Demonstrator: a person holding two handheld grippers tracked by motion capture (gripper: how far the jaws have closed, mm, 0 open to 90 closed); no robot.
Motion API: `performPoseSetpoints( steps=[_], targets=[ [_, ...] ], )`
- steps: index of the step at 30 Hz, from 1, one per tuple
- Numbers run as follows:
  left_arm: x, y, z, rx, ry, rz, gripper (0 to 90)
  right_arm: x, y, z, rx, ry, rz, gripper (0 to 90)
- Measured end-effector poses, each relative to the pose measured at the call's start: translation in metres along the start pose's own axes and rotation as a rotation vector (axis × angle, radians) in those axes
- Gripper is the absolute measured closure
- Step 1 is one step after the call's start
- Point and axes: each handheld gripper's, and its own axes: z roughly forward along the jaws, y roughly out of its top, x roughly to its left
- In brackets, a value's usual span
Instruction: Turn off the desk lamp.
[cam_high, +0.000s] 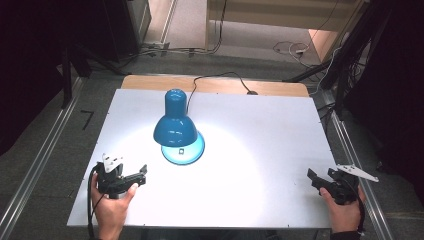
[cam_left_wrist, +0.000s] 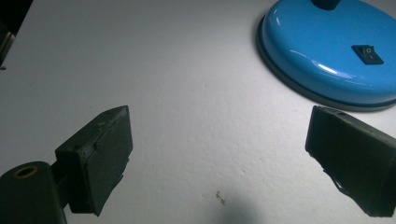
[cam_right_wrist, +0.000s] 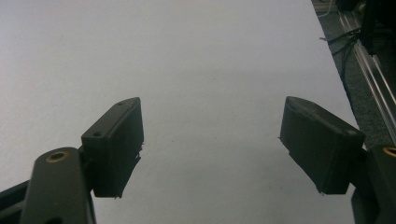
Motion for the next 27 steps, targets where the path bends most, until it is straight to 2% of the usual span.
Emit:
performPoseSetpoints(
  steps=[3,7,14,27],
  targets=[
    [-0.001,0.001,-0.001,-0.008,-0.021,-0.012,7.9,0.0,0.0,-0.001,-0.002,0.002,0.003,20.5],
    [-0.002,0.001,0.002,0.003,-0.019,-0.007,7.9,0.0,0.0,-0.001,-0.001,0.003,0.003,20.5],
    [-0.008,0.004,0.004,-0.003,-0.043,-0.009,7.9,0.0,0.0,0.0,-0.001,-0.002,0.002,20.5],
    [-0.03,0.01,0.011,-0.01,-0.089,0.016,8.0,0.0,0.0,0.0,0.002,0.002,0.006,20.5]
  ],
)
